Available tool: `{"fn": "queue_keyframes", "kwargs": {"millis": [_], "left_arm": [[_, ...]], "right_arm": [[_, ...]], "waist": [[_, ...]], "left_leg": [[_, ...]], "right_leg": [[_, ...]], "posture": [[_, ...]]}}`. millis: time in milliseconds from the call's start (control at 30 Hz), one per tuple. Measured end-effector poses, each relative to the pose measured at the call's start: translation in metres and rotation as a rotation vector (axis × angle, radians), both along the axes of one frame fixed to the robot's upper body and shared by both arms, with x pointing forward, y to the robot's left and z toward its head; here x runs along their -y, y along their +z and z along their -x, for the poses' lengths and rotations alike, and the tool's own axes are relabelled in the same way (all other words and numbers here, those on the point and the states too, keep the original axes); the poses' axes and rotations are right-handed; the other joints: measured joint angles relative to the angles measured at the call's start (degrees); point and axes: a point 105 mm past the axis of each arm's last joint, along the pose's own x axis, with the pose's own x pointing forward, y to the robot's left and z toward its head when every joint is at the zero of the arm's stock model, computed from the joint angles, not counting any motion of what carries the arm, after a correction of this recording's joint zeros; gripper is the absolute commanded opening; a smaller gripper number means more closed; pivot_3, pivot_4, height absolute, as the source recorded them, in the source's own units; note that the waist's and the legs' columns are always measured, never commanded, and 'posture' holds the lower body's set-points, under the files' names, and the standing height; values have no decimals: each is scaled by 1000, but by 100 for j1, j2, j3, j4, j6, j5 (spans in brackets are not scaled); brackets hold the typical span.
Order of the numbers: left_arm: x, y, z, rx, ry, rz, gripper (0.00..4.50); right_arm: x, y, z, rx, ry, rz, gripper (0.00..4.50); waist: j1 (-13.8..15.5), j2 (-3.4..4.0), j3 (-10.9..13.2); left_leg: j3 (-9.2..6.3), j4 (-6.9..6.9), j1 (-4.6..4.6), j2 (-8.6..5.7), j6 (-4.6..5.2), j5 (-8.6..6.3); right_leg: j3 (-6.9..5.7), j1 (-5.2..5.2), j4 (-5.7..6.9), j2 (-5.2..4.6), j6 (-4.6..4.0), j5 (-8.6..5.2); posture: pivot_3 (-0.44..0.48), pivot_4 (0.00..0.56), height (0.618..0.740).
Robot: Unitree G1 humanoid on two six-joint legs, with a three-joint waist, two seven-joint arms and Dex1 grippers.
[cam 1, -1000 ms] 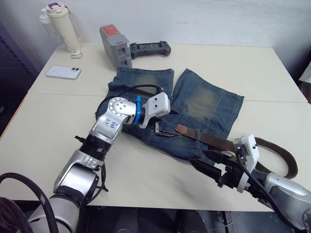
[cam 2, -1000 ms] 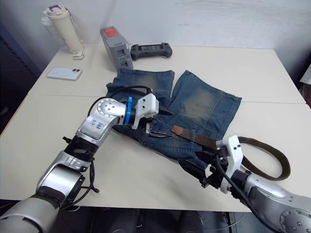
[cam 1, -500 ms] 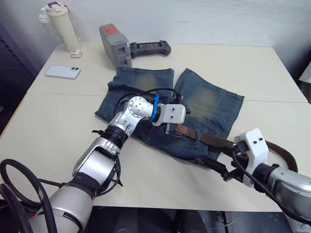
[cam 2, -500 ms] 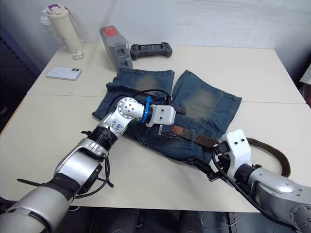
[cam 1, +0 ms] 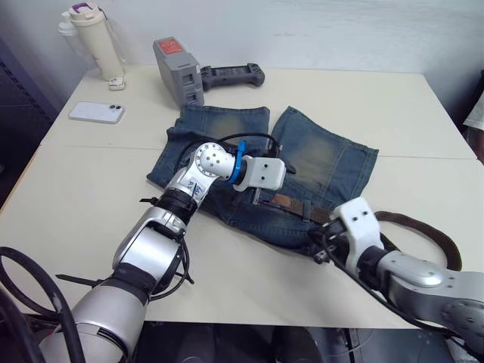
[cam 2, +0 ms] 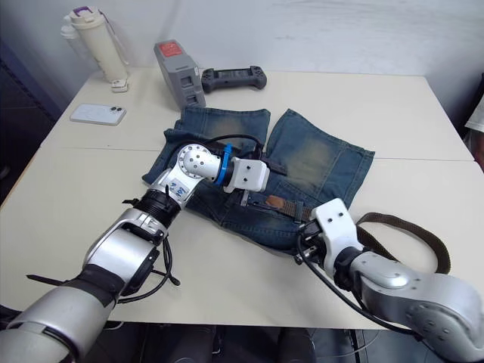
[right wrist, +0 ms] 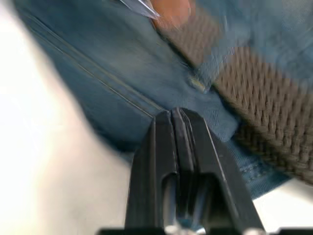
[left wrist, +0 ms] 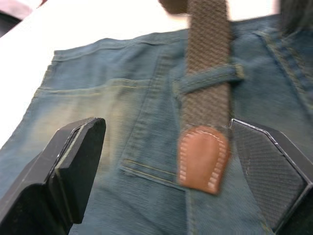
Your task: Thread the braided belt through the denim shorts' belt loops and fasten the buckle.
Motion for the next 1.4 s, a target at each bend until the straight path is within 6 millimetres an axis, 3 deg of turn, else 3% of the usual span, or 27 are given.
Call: {"fn": "queue_keyframes", "kwargs": {"millis": [267,433,533,700,1100,1233,1400], "left_arm": [[24,-17,8,90,-31,-12,4500],[27,-20,10,189,-62,-29,4500],[25,-26,9,223,-72,-47,3649],[24,-36,10,238,-80,-79,1711],[23,-40,7,270,-76,-108,1711],[22,-41,7,243,-74,-111,140],[17,-34,6,218,-61,-103,30]], "right_arm": [[-5,-8,-3,14,-23,-34,83],[-5,-8,-2,16,-19,-38,83],[-4,-8,-2,15,-19,-32,0],[-3,-8,-2,11,-23,-35,0],[-3,-7,-6,15,-7,-17,0],[-4,-7,-6,15,-3,-17,0],[-5,-7,-6,9,6,-18,0]], "waist": [[15,-2,-1],[5,-2,-1],[10,-4,-3],[10,-5,-4],[8,-21,-15],[2,-23,-17],[-25,-24,-18]], "left_leg": [[-3,18,0,1,7,-4],[-3,15,4,2,7,-4],[-3,19,4,2,8,-5],[-4,24,7,2,12,-7],[-6,31,13,2,12,-8],[-6,32,13,2,12,-8],[-6,28,13,3,12,-7]], "right_leg": [[-5,9,2,0,0,0],[-5,9,4,0,0,0],[-5,14,3,0,0,0],[-5,20,4,-1,0,0],[-5,26,9,-1,0,0],[-4,25,12,-1,0,0],[-4,22,12,0,0,0]], "posture": [[0,150,740],[0,150,740],[0,150,740],[0,150,740],[0,150,740],[0,150,740],[0,150,740]]}}
